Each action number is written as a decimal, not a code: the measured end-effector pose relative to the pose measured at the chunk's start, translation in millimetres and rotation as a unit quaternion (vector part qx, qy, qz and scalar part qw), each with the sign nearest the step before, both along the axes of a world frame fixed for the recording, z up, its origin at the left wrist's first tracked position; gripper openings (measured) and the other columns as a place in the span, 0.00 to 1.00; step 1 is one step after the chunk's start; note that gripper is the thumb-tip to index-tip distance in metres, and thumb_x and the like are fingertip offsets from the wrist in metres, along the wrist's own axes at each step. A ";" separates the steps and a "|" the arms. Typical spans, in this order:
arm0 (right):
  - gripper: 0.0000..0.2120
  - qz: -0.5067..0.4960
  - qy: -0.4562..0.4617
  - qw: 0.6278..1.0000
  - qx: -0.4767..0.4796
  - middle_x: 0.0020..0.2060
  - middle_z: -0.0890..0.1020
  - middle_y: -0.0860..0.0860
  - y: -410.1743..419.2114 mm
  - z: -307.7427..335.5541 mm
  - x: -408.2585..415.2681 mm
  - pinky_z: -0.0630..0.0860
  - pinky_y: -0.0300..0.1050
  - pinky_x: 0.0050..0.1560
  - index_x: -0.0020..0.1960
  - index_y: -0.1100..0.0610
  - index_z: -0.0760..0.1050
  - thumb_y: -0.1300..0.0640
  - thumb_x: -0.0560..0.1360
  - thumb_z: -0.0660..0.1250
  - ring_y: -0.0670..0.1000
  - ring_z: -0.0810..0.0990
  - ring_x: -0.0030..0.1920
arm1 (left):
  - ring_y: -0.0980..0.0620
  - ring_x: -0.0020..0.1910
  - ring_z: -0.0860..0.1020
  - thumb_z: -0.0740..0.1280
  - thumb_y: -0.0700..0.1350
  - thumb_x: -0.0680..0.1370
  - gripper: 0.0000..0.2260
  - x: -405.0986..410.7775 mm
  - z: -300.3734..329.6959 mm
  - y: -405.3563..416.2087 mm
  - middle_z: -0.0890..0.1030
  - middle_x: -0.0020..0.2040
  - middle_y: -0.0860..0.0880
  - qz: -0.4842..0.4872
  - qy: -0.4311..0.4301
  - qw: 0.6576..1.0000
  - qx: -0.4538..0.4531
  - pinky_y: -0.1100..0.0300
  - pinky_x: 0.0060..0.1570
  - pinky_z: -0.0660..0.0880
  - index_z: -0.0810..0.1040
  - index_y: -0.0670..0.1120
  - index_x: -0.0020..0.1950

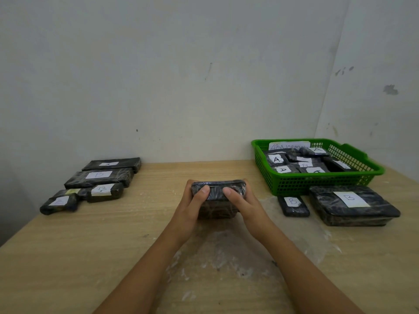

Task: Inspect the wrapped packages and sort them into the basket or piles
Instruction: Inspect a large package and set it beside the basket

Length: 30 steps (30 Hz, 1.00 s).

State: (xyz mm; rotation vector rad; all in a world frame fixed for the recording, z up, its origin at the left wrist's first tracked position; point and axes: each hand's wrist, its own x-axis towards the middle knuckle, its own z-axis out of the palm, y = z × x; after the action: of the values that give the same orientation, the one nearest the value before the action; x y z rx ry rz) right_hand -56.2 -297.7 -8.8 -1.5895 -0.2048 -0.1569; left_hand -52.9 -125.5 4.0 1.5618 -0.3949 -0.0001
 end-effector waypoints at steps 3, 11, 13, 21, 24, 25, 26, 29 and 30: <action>0.24 -0.010 -0.007 1.000 0.029 0.51 0.84 0.50 3.6 1.0 0.0 0.79 0.38 0.46 0.62 0.60 0.72 0.47 0.75 0.74 0.44 0.85 0.51 | 0.61 0.48 0.81 0.61 0.57 0.77 0.23 -0.5 1.1 -0.4 0.79 0.55 0.46 0.000 0.001 1.000 -0.006 0.60 0.48 0.81 0.69 0.42 0.63; 0.26 0.005 0.000 1.000 0.028 0.52 0.83 0.51 3.8 4.1 -4.2 0.79 0.37 0.46 0.63 0.62 0.70 0.45 0.76 0.71 0.42 0.84 0.50 | 0.59 0.50 0.82 0.61 0.58 0.77 0.20 0.3 -2.1 -0.5 0.79 0.56 0.46 0.003 0.006 1.000 0.002 0.61 0.45 0.80 0.69 0.45 0.61; 0.26 0.003 -0.003 1.000 0.028 0.51 0.82 0.52 3.0 5.7 -5.1 0.79 0.39 0.46 0.63 0.64 0.70 0.46 0.77 0.72 0.43 0.84 0.50 | 0.60 0.49 0.82 0.61 0.57 0.77 0.20 0.4 -0.8 -0.4 0.79 0.56 0.46 0.000 0.004 1.000 0.002 0.62 0.44 0.80 0.69 0.44 0.61; 0.33 -0.009 -0.026 0.999 0.016 0.54 0.84 0.52 -3.8 4.5 -5.0 0.81 0.45 0.55 0.63 0.60 0.71 0.36 0.70 0.70 0.48 0.83 0.57 | 0.59 0.55 0.81 0.67 0.68 0.74 0.25 10.6 -4.3 6.3 0.78 0.60 0.49 -0.003 -0.001 0.999 0.034 0.60 0.50 0.80 0.70 0.54 0.62; 0.32 -0.010 -0.062 0.998 -0.005 0.50 0.84 0.49 -6.2 8.4 -7.5 0.79 0.40 0.53 0.61 0.61 0.71 0.36 0.71 0.68 0.45 0.82 0.54 | 0.56 0.61 0.78 0.58 0.76 0.66 0.31 15.1 -2.3 13.0 0.76 0.65 0.52 0.020 0.021 0.999 0.022 0.52 0.57 0.79 0.71 0.61 0.64; 0.31 -0.007 -0.076 0.997 -0.013 0.50 0.83 0.51 -7.1 9.1 -8.2 0.78 0.40 0.53 0.59 0.62 0.71 0.36 0.72 0.68 0.47 0.82 0.53 | 0.54 0.65 0.76 0.57 0.78 0.66 0.33 16.2 -1.2 14.6 0.76 0.67 0.52 0.019 0.047 0.999 0.003 0.45 0.60 0.78 0.72 0.63 0.65; 0.30 -0.001 -0.088 0.996 -0.017 0.50 0.82 0.54 -7.6 9.5 -8.9 0.78 0.41 0.54 0.58 0.62 0.72 0.37 0.72 0.68 0.49 0.82 0.54 | 0.51 0.67 0.75 0.56 0.80 0.65 0.34 17.1 0.3 15.9 0.76 0.69 0.52 0.017 0.079 0.997 -0.019 0.39 0.61 0.78 0.73 0.65 0.65; 0.26 0.011 -0.105 0.994 -0.006 0.53 0.81 0.56 -6.8 9.0 -8.8 0.79 0.48 0.57 0.58 0.62 0.73 0.41 0.73 0.69 0.57 0.81 0.57 | 0.43 0.67 0.77 0.65 0.77 0.65 0.35 20.1 2.5 18.6 0.75 0.70 0.50 0.005 0.198 0.978 -0.063 0.38 0.57 0.79 0.72 0.64 0.69; 0.25 0.013 -0.107 0.994 -0.003 0.54 0.81 0.56 -6.1 8.4 -8.3 0.79 0.49 0.57 0.57 0.62 0.73 0.42 0.73 0.70 0.58 0.80 0.58 | 0.41 0.65 0.78 0.69 0.74 0.64 0.36 20.4 2.3 18.4 0.76 0.69 0.48 -0.008 0.227 0.971 -0.069 0.38 0.56 0.80 0.72 0.62 0.69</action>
State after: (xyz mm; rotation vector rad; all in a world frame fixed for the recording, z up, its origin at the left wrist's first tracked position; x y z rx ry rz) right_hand -64.5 -303.8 -0.4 -1.5738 -0.3929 -0.3080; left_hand -32.5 -107.1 6.3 1.3699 -0.0447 -0.3306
